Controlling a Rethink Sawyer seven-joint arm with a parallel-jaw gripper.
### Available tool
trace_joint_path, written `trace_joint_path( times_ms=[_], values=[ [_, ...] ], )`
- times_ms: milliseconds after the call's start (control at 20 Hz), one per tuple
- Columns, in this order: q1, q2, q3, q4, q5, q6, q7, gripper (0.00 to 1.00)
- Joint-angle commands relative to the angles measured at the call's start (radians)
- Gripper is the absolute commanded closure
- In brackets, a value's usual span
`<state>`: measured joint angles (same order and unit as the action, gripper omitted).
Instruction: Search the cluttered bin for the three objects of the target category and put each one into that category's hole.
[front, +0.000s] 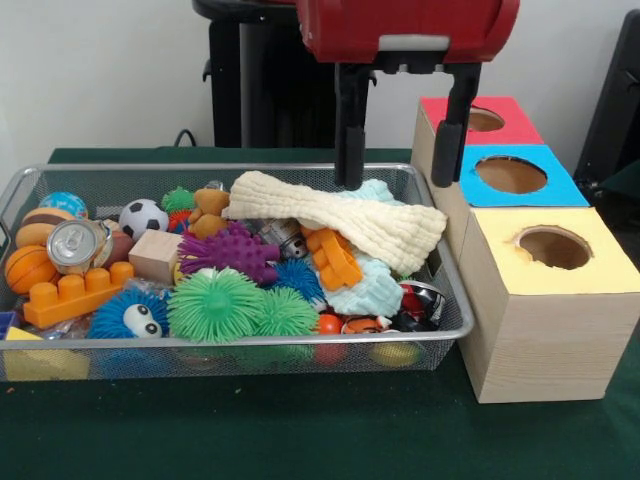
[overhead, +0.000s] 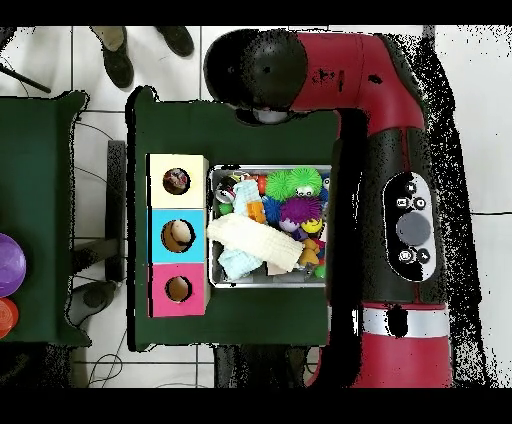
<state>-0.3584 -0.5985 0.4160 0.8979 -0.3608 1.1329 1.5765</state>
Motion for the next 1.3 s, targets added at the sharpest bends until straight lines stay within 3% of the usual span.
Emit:
trace_joint_path(
  times_ms=[50, 300, 750, 1300],
  values=[
    [-0.007, 0.027, 0.010, -0.028, 0.083, 0.219, 0.081, 0.00],
    [-0.017, 0.040, 0.001, -0.010, 0.116, 0.178, 0.100, 0.00],
    [-0.075, 0.122, 0.010, -0.017, 0.144, 0.070, 0.008, 0.00],
    [-0.094, 0.146, 0.007, -0.019, 0.169, 0.084, 0.002, 0.00]
  ],
)
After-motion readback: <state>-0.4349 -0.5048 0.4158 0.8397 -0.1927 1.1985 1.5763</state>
